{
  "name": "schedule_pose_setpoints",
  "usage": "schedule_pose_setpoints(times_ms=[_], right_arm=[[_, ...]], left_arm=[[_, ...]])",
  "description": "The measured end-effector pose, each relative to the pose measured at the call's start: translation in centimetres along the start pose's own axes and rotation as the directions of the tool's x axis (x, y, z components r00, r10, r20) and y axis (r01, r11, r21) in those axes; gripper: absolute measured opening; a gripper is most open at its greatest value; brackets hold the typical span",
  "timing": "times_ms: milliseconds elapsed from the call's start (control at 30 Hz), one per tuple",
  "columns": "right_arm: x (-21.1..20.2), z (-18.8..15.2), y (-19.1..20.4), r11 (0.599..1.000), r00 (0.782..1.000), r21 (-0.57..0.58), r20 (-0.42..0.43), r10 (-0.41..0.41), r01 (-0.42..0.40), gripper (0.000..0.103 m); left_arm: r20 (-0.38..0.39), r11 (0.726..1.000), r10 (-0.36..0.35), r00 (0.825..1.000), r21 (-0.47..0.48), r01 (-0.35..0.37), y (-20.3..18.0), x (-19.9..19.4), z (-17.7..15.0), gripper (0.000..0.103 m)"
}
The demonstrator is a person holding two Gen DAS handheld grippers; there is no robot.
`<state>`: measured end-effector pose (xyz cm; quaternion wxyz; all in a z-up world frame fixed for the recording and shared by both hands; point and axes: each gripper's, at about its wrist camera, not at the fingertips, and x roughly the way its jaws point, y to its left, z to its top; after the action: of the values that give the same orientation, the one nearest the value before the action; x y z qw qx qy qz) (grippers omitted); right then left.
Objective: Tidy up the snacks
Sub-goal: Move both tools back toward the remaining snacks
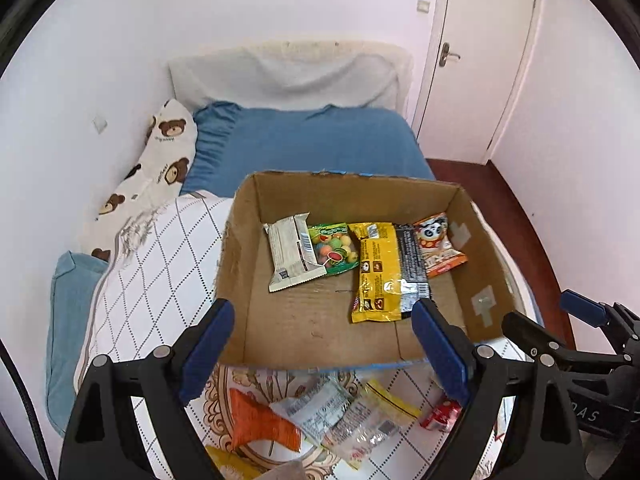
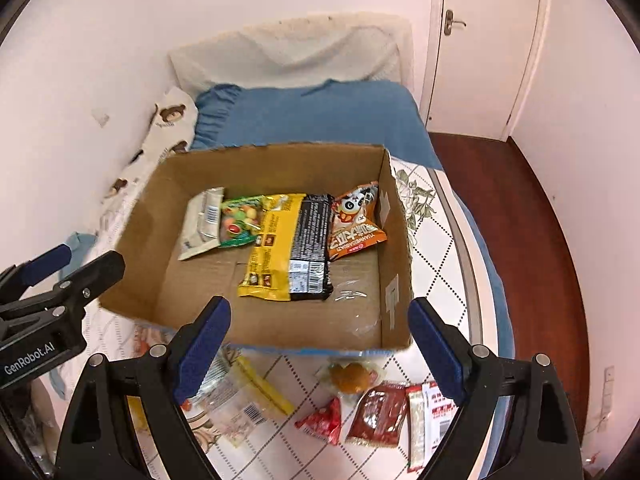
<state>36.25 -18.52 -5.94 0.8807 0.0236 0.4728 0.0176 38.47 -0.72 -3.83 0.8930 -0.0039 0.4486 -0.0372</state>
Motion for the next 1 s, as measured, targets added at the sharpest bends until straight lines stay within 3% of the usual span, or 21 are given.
schedule_pose_setpoints(times_ms=[300, 600, 667, 900, 1000], right_arm=[[-5.6, -2.4, -0.1, 0.999, 0.995, 0.015, 0.091, 0.029, -0.031, 0.092], [-7.8, -4.5, -0.1, 0.993, 0.99, 0.065, 0.113, 0.086, -0.094, 0.092], [-7.1, -5.2, -0.8, 0.989, 0.992, 0.104, 0.087, 0.092, -0.101, 0.092], [-0.9, -8.7, -3.7, 0.969, 0.99, 0.228, -0.077, 0.116, -0.096, 0.092], [2.3, -10.7, -4.2, 0.941, 0.966, 0.299, -0.15, 0.211, -0.159, 0.092]], left_arm=[[0.062, 1.0, -0.009, 0.998, -0.016, 0.01, -0.2, -4.7, -1.7, 0.091], [0.027, 0.996, -0.046, 0.999, -0.08, 0.048, 0.3, -5.4, -3.4, 0.092], [0.013, 0.995, -0.037, 0.999, -0.094, 0.038, 0.7, -4.9, -4.3, 0.102], [-0.124, 0.984, 0.015, 0.992, -0.173, -0.036, 4.0, -1.2, -8.7, 0.102], [-0.199, 0.973, 0.059, 0.978, -0.207, -0.1, 6.2, 0.4, -11.4, 0.102]])
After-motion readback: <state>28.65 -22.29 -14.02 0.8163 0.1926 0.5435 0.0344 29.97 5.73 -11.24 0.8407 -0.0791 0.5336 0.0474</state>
